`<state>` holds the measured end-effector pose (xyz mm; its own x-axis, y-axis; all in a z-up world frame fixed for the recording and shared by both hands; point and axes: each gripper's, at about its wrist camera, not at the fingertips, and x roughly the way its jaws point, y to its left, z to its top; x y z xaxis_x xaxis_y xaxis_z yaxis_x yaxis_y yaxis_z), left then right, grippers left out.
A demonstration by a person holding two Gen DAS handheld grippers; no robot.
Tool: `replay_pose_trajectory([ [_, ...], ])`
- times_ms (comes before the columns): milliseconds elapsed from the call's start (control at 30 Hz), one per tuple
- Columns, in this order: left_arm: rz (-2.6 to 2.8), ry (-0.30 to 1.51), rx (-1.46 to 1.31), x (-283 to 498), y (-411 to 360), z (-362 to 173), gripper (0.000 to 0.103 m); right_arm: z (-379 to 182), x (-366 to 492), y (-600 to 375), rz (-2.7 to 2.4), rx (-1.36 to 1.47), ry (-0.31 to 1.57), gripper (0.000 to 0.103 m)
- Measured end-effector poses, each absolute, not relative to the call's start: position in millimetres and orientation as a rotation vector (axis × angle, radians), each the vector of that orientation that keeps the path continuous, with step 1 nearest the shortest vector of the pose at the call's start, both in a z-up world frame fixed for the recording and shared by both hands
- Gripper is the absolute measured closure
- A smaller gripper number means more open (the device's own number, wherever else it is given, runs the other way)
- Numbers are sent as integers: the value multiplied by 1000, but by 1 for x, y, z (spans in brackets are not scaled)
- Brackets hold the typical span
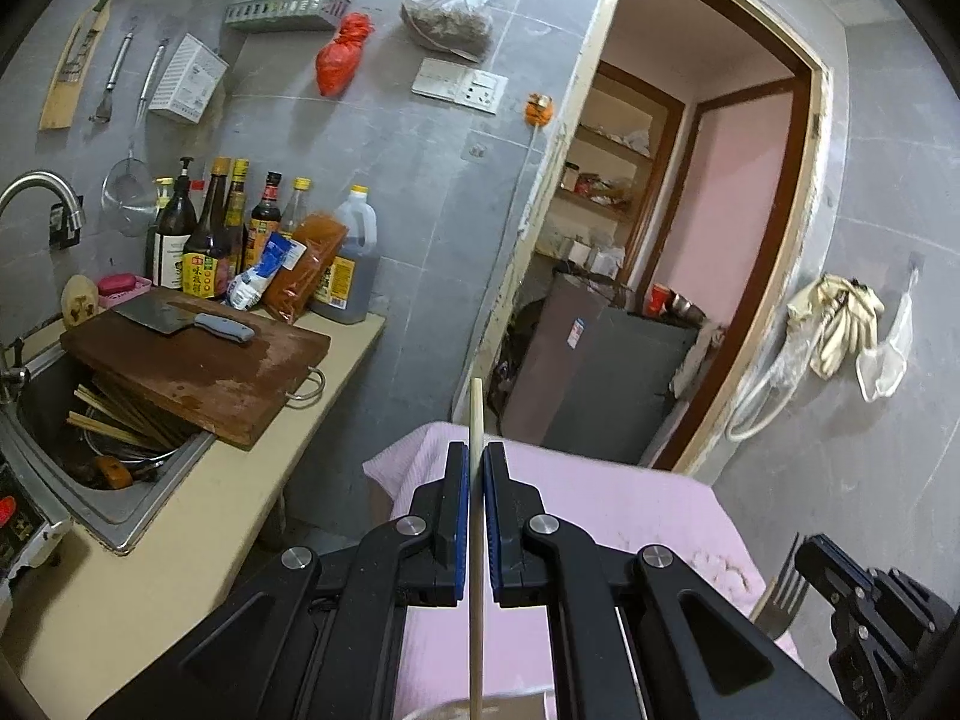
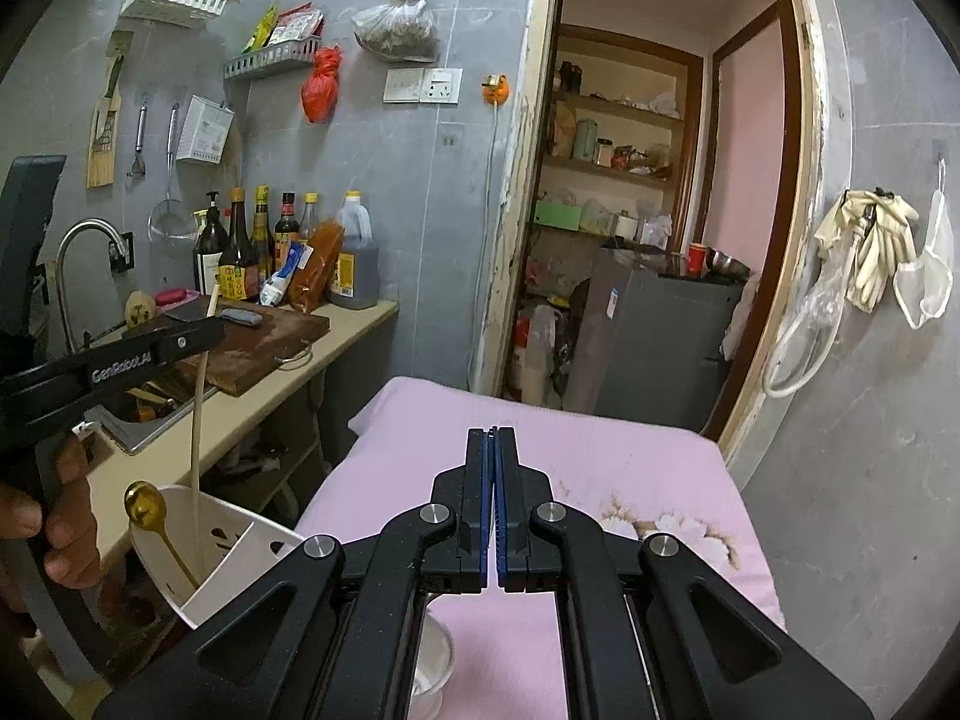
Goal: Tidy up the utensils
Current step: 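Carry fork and chopstick over the white basket and open both tools, then move both tools back to the remaining utensils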
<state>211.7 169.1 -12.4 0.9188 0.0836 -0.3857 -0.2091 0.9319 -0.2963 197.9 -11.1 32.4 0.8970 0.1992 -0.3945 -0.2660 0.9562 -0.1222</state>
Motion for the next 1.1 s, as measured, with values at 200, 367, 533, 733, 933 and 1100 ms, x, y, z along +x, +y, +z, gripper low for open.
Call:
replay_pose_trajectory([
  [200,121,429,-323,201,167,-13,98,30,193,-16,255,-150,398,100],
  [367,103,478,-298,194,163,-12,98,35,191,-26,252,-108,399,99],
  [533,95,489,-283,185,156,-7,93,45,183,-43,242,-56,368,63],
  [733,99,463,-281,174,140,4,54,55,175,-70,216,-8,345,58],
  [933,93,438,-253,169,113,14,22,61,164,-109,167,35,314,29],
  [1100,92,398,-200,165,80,20,5,61,155,-148,117,57,288,8],
])
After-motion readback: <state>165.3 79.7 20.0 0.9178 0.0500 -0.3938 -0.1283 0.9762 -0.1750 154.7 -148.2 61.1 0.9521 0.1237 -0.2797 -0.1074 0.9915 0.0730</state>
